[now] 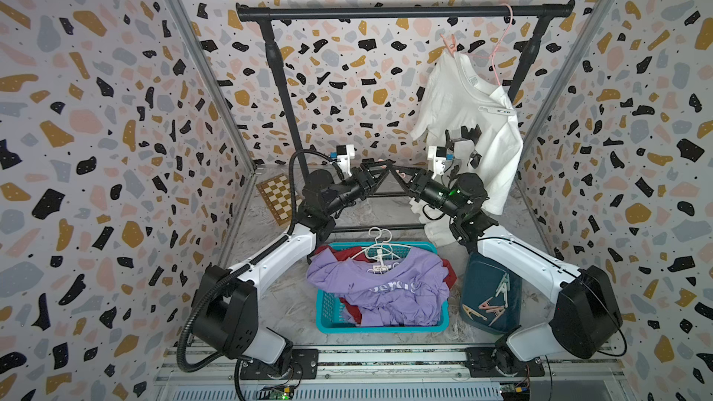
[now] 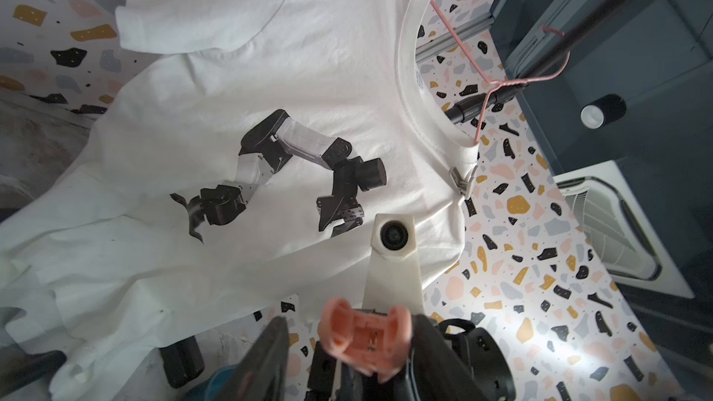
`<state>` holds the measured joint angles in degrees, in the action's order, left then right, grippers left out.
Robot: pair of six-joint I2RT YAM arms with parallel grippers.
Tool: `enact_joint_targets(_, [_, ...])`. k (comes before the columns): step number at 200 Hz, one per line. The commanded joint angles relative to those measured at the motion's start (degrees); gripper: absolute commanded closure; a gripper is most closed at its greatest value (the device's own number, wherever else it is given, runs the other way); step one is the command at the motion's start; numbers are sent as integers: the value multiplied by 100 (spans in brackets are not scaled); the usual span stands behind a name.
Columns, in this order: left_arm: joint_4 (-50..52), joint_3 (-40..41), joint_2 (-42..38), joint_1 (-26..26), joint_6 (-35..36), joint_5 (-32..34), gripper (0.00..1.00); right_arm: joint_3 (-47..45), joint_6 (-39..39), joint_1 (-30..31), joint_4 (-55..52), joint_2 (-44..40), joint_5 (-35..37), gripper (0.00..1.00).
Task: Use clothespins to secure the t-shirt on both sides of the hanger
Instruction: Open the clothespin.
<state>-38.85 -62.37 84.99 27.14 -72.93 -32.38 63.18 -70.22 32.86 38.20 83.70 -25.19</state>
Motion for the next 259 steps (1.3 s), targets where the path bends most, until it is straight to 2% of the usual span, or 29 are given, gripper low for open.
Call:
enact_joint_targets(1, [49,19,-55,29,229,-149,31,242,369,-43,-346,-268,34,82])
enact_joint_targets(16, [276,-12,-101,5,348,-168,25,283,550,-91,-673,-300,-19,86])
enact_joint_targets(71, [1304,-100,-263,-419,1051,-705,24,288,1519,-406,-2286,-721,-131,100])
enact_joint_targets(106, [2698,-375,-328,-583,2197,-1175,24,431,2397,-608,-3540,-989,-139,100])
enact_joint_targets(161, [4514,-469,-445,-725,4158,-1192,26,381,3615,-877,-4955,-1498,-308,100])
enact_joint_targets(199, [4378,-176,-174,-921,4388,-1665,33,229,4102,-939,-5502,-1838,-516,100])
enact_joint_targets(222, [4402,-59,15,-964,4550,-1938,35,107,4298,-953,-5697,-1958,-609,100])
enact_joint_targets(259, [4384,166,94,-1005,4644,-1896,36,-51,4630,-948,-5985,-2057,-708,100])
